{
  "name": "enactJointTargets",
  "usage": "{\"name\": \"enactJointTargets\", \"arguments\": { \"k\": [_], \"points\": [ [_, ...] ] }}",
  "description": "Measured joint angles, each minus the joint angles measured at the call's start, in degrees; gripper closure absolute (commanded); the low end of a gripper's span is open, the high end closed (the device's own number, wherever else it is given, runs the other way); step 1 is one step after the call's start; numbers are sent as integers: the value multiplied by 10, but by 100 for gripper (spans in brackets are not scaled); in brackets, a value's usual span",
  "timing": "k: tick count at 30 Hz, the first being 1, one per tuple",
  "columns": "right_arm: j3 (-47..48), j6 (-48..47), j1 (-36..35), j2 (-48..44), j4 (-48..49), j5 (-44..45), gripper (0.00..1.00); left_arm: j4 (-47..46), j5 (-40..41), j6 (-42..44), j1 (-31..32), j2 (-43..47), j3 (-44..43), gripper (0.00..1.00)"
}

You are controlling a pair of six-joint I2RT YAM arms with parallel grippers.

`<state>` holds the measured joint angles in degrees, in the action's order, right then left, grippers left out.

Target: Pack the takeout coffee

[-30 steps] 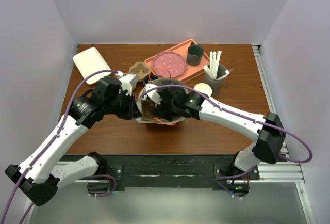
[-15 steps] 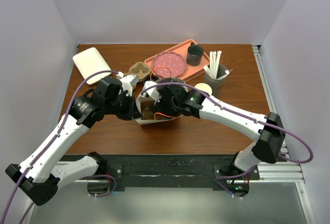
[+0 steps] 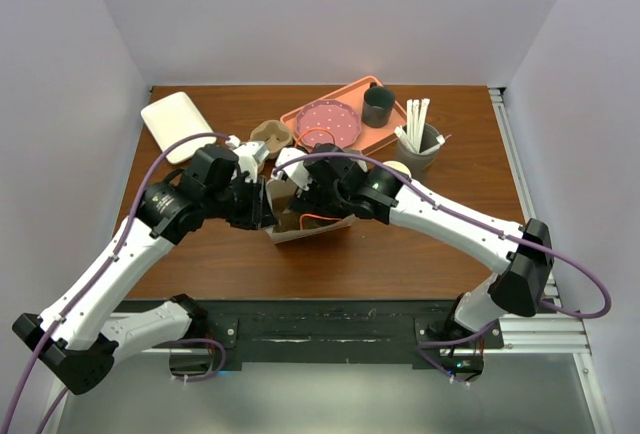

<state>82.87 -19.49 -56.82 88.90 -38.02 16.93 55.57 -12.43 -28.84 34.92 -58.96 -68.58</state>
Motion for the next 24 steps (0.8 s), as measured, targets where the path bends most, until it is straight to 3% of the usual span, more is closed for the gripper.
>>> {"name": "enactJointTargets", "arguments": {
  "k": [9,24],
  "points": [
    [20,3,1,0,-5,5,2,4,24,-6,0,-6,-19,61],
    [80,2,7,7,3,40,2,25,122,-5,0,-76,-137,58]
  ]
}}
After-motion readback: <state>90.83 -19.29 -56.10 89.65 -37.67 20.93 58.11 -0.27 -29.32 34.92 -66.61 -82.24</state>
